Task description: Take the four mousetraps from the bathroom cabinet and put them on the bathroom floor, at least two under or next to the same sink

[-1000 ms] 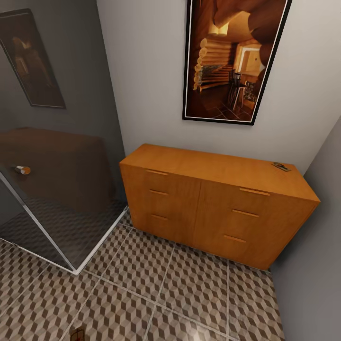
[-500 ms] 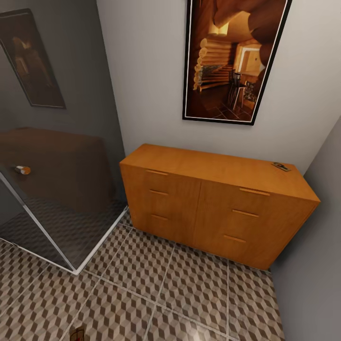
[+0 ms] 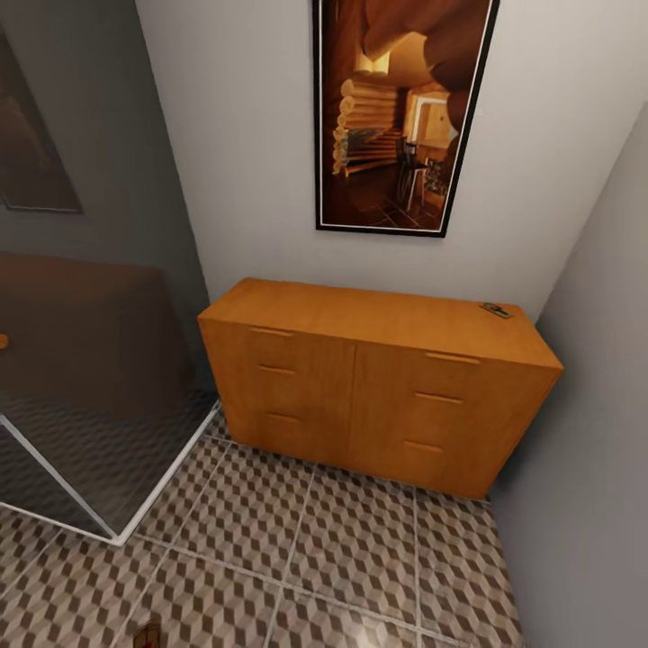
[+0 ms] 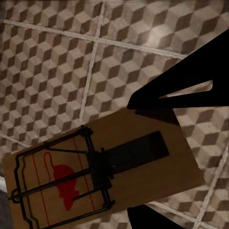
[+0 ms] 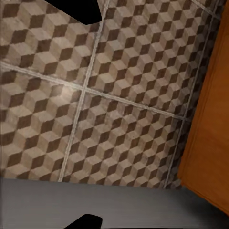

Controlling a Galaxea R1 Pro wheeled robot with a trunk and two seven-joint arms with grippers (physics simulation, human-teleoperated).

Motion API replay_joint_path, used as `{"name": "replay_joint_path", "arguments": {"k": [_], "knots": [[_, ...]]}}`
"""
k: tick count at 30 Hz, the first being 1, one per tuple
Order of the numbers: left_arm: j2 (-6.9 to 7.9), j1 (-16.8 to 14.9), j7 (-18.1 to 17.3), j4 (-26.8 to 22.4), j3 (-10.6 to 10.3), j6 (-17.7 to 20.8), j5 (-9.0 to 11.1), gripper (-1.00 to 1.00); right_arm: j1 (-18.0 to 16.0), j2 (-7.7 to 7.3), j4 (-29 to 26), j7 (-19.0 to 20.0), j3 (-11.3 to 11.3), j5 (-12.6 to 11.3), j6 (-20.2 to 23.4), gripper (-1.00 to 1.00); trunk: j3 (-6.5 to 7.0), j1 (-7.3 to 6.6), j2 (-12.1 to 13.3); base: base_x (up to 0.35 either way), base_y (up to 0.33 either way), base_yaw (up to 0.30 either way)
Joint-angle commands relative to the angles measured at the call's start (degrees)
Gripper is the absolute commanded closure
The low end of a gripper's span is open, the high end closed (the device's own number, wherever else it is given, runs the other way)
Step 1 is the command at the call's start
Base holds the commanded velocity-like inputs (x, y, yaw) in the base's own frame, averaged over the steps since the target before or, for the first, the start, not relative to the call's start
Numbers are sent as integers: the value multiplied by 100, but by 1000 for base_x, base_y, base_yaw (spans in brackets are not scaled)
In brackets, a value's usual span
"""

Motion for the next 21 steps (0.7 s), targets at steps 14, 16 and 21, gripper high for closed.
{"name": "replay_joint_path", "arguments": {"k": [14,16,21], "knots": [[-1,-3,32,17,-51,-11,3,100,-5,-5,2,-31,49,-56,-20,-100,63,0,-3,4,262,-264],[-1,-4,30,18,-51,-11,3,100,-5,-6,2,-31,49,-56,-20,-100,72,0,-3,90,250,-264],[-1,-4,22,30,-51,-10,2,100,-5,-3,2,-34,49,-53,-20,-100,81,0,-3,136,95,-100]]}}
